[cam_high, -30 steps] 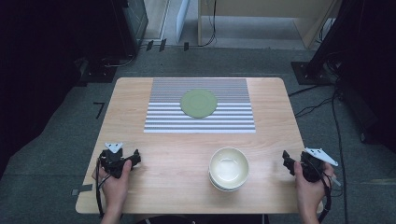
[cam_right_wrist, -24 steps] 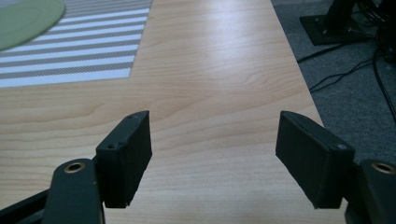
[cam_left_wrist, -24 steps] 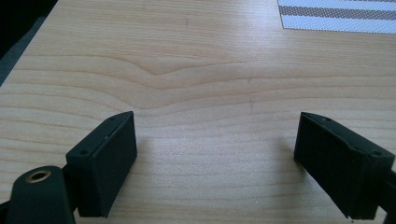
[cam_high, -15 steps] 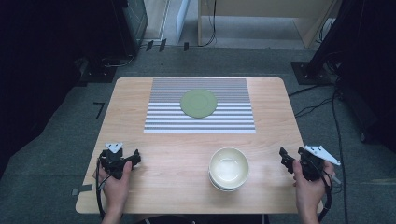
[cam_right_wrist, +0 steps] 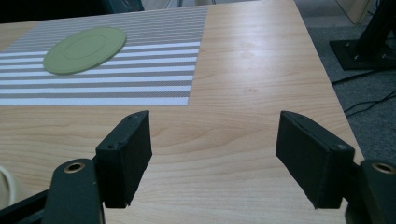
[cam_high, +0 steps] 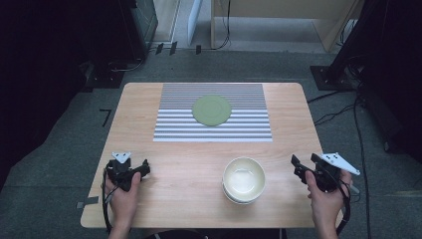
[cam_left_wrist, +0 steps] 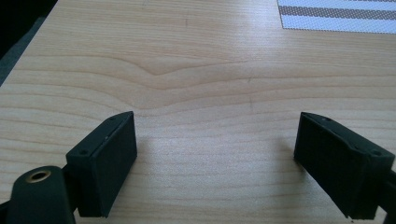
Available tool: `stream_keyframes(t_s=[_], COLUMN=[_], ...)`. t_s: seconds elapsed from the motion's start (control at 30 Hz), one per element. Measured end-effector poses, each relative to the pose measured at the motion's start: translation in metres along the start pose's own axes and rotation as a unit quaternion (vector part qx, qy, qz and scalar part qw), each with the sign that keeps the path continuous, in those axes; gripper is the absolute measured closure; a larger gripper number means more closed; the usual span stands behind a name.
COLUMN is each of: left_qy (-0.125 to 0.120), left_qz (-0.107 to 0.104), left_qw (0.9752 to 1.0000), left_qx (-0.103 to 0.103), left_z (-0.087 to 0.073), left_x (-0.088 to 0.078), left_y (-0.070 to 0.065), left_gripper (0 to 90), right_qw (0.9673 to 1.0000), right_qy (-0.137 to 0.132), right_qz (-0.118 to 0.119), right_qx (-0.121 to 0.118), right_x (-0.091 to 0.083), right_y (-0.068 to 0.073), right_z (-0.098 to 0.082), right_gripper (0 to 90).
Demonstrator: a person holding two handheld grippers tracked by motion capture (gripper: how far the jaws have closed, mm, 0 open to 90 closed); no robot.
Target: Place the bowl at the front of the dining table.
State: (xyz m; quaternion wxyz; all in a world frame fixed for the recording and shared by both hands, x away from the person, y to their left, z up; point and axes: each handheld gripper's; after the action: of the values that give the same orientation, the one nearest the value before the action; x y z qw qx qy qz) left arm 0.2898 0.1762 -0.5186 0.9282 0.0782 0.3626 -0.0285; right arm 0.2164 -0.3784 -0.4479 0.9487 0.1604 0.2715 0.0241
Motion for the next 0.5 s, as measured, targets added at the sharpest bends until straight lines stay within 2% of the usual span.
stream_keyframes(t_s=[0.5], left_qy=[-0.001], left_qz=[-0.003], left_qw=[1.0], left_qx=[0.004], left_z=[0.0], left_x=[0.0], left_y=[0.0], left_gripper=[12.8], right_qw=[0.999], right_qy=[0.01], right_qz=[0.042], right_qx=[-0.009], right_x=[-0.01], right_y=[0.028], right_z=[0.004], right_gripper=[27.1])
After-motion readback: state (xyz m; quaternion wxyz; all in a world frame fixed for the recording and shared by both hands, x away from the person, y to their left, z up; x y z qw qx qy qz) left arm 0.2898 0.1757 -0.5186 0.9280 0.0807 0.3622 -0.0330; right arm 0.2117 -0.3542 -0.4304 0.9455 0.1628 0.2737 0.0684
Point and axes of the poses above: each handheld gripper's, and its own axes: x roughly forward along the jaws, z roughly out of its top, y roughly to its left, and after that the axes turned 10 degrees about x, right-handed
